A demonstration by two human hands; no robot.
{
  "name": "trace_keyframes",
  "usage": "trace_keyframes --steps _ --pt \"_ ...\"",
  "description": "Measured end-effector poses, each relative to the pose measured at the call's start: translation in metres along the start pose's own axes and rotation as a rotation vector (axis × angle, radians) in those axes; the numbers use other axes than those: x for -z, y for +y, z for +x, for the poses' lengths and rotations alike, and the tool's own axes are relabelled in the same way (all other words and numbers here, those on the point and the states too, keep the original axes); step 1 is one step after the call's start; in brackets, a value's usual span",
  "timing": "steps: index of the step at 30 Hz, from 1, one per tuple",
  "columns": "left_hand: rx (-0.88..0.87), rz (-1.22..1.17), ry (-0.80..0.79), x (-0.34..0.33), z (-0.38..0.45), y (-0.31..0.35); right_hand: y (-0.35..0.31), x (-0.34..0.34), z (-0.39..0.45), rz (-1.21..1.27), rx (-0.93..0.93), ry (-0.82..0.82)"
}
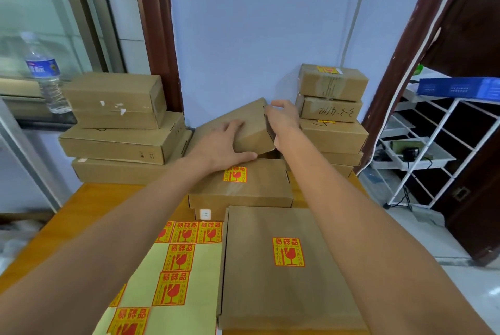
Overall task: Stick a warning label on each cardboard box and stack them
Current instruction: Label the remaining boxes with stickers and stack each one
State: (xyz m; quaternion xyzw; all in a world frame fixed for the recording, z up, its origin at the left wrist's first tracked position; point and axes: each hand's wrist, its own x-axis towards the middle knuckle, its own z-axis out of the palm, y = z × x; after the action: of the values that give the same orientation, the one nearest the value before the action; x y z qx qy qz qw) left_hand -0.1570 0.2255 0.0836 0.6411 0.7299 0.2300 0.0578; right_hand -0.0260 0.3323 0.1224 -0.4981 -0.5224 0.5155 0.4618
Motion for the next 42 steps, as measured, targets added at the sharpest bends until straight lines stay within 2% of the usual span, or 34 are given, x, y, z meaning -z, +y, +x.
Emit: trace_keyframes --steps 7,10,14,16,20,23,25,29,35,38,42 --pt "-0.014 0.018 0.035 -0.005 0.001 -0.003 -0.001 0.002 -0.014 -0.175 0.075 -0.05" --pt "-0.017 -0.035 0.034 0.004 -0.006 0.0 -0.013 0.0 -0.02 -0.208 0.146 0.011" --pt "-0.05 -0.037 0.111 0.028 -0.022 0.006 -0.043 0.004 -0.034 -0.307 0.284 0.059" --pt "-0.025 -0.117 0.173 0.046 -0.029 0.011 -0.061 0.013 -0.045 -0.338 0.334 0.055" --pt "0.089 -0.302 0.338 0.077 -0.046 0.021 -0.095 0.04 -0.081 -0.144 0.364 0.04" --pt "0.226 -0.609 0.433 0.102 -0.067 0.042 -0.113 0.07 -0.113 0.064 0.292 -0.011" --pt "0.296 -0.771 0.442 0.114 -0.083 0.053 -0.115 0.095 -0.134 0.129 0.227 -0.056" --pt "0.318 -0.883 0.389 0.108 -0.141 0.083 -0.084 0.153 -0.182 0.196 0.13 -0.074" --pt "0.239 -0.988 0.311 0.047 -0.246 0.122 0.007 0.224 -0.235 0.138 -0.012 -0.055" --pt "0.24 -0.918 0.251 0.022 -0.272 0.127 0.039 0.237 -0.251 0.072 -0.031 -0.081" --pt "0.28 -0.634 0.207 -0.007 -0.29 0.124 0.058 0.233 -0.265 -0.064 -0.052 -0.117"
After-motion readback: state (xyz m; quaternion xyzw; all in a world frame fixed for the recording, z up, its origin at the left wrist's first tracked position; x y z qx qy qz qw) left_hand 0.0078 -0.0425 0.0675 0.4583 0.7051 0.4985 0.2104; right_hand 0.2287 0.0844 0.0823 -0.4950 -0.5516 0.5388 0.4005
